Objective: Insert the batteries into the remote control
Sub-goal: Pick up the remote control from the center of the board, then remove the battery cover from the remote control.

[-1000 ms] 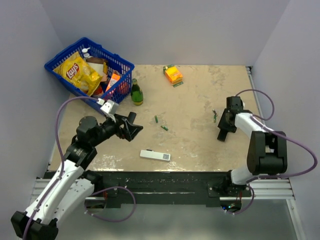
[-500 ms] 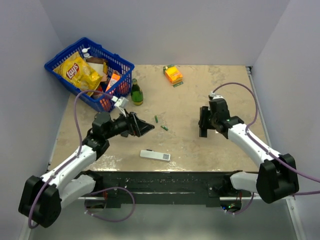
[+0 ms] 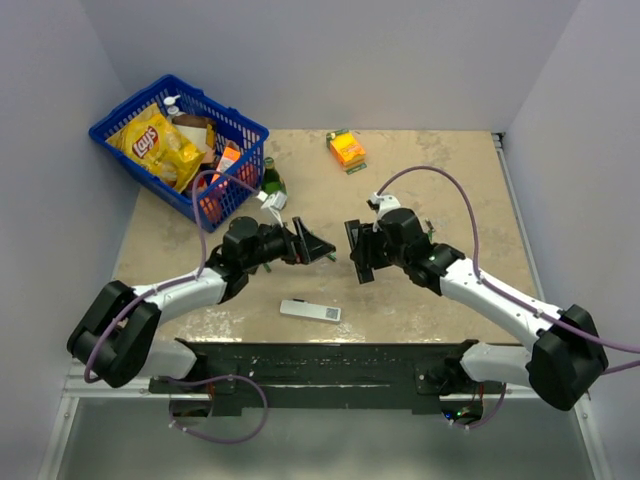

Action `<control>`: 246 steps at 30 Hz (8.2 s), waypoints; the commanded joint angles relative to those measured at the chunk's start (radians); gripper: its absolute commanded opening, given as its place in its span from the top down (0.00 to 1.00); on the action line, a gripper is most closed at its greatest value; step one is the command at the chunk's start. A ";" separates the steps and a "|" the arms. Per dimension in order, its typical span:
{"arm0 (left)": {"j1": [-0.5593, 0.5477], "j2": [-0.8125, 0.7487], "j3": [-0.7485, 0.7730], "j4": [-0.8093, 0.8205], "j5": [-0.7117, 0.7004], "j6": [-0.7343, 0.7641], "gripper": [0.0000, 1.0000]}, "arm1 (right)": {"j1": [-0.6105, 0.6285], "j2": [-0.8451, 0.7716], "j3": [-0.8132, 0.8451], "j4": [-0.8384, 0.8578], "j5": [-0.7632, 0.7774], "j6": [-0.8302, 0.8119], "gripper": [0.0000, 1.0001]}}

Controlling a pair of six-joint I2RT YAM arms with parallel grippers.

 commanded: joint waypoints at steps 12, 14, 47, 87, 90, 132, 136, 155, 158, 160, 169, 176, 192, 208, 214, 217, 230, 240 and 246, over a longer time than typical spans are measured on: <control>-0.133 0.069 0.160 -0.008 -0.311 -0.013 0.03 | 0.174 -0.028 0.066 0.076 0.060 0.045 0.94; -0.144 0.063 0.160 -0.052 -0.340 -0.010 0.04 | 0.183 -0.032 0.066 0.081 0.066 0.053 0.94; -0.177 -0.116 0.312 -0.164 -0.264 0.190 0.98 | 0.210 -0.247 -0.049 0.239 0.020 0.289 0.08; 0.195 -0.234 0.052 0.310 0.221 -0.128 0.96 | 0.219 0.064 -0.135 1.067 -0.253 0.438 0.33; 0.195 -0.251 0.059 0.290 0.212 -0.100 0.97 | 0.219 0.078 -0.138 1.076 -0.253 0.441 0.47; 0.262 -0.308 0.195 -0.284 -0.105 0.139 1.00 | 0.228 0.049 0.182 0.380 -0.095 0.137 0.09; 0.262 -0.303 0.207 -0.319 -0.121 0.144 1.00 | 0.257 0.113 0.302 0.222 -0.024 0.047 0.11; 0.262 -0.290 0.224 -0.361 -0.135 0.153 1.00 | 0.334 0.337 0.503 0.124 0.068 -0.030 0.25; 0.262 -0.288 0.224 -0.359 -0.135 0.151 1.00 | 0.338 0.345 0.514 0.125 0.075 -0.031 0.27; 0.262 -0.287 0.224 -0.359 -0.135 0.151 1.00 | 0.341 0.349 0.517 0.130 0.083 -0.033 0.27; 0.261 -0.283 0.224 -0.359 -0.133 0.151 1.00 | 0.345 0.376 0.540 0.139 0.100 -0.035 0.32; 0.261 -0.280 0.226 -0.359 -0.124 0.151 1.00 | 0.345 0.389 0.549 0.144 0.095 -0.033 0.38; 0.259 -0.267 0.226 -0.354 -0.113 0.148 1.00 | 0.346 0.411 0.582 0.130 0.086 -0.038 0.48; 0.261 -0.288 0.232 -0.387 -0.176 0.162 1.00 | 0.377 0.432 0.549 0.053 0.057 -0.042 0.67; 0.271 -0.339 0.206 -0.396 -0.263 0.153 1.00 | 0.423 0.451 0.511 0.020 0.068 -0.041 0.70; 0.285 -0.354 0.204 -0.410 -0.297 0.156 1.00 | 0.432 0.449 0.482 0.018 0.068 -0.039 0.70; 0.363 -0.388 0.174 -0.376 -0.309 0.125 1.00 | 0.438 0.437 0.421 0.015 0.005 -0.042 0.73; 0.396 -0.392 0.174 -0.370 -0.297 0.125 1.00 | 0.456 0.445 0.410 -0.003 -0.012 -0.053 0.73; 0.408 -0.395 0.177 -0.377 -0.302 0.127 1.00 | 0.469 0.440 0.410 -0.014 -0.018 -0.058 0.73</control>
